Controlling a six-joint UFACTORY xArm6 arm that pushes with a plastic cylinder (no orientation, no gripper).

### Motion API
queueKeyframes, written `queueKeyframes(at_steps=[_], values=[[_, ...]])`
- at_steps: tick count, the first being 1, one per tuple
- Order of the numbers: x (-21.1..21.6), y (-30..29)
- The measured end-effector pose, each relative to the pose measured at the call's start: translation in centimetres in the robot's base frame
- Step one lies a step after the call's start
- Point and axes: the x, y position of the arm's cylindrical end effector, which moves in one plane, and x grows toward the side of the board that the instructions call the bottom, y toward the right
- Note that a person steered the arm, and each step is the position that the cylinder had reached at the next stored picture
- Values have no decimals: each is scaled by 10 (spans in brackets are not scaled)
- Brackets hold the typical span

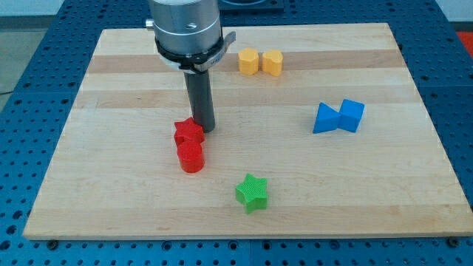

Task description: Place the green circle vertically below the yellow hexagon

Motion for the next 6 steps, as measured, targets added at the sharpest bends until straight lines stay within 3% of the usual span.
queueKeyframes(at_steps=[2, 3, 4, 6], values=[[-75, -63], [-127, -64], [-140, -58], [-86, 36]])
